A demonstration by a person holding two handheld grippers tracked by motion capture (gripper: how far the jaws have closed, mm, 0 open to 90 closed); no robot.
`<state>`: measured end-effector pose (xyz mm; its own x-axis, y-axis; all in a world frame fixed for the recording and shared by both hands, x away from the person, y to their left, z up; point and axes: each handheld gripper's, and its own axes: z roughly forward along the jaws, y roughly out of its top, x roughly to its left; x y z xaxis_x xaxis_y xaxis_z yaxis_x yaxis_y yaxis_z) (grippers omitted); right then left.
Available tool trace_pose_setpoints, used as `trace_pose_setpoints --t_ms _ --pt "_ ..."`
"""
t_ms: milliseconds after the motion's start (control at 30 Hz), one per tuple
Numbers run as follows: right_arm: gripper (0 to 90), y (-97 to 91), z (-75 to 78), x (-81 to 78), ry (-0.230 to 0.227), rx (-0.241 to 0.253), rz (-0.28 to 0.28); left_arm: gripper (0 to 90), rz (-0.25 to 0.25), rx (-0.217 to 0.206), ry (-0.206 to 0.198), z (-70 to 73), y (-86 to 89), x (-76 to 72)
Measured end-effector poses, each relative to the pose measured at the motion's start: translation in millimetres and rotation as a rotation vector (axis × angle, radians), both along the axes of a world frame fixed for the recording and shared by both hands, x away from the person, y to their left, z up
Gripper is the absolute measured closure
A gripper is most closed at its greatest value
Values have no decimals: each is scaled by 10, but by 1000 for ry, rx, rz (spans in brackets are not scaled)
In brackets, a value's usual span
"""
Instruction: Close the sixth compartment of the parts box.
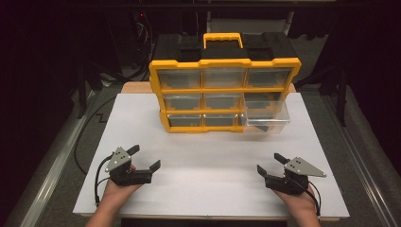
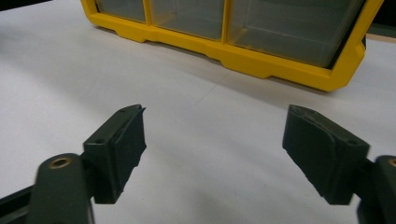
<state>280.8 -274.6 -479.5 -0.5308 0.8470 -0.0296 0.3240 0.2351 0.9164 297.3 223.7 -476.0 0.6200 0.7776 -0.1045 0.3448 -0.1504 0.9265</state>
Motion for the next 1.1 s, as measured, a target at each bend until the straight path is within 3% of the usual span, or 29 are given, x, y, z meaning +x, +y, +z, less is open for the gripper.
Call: trace_pose_setpoints --t_ms 333,800,1033,1100 --pt "428 -14 -5 -3 14 16 -3 3 2 -4 -5 1 0 -3" --pt "768 -36 36 -30 -19 20 -23 3 1 -2 -6 0 -4 -5" --pt "900 -38 60 -42 -30 28 -26 3 2 -5 -5 -1 -2 -3" --pt "900 -41 68 -40 -32 32 -22 3 1 -7 -5 0 -3 -3"
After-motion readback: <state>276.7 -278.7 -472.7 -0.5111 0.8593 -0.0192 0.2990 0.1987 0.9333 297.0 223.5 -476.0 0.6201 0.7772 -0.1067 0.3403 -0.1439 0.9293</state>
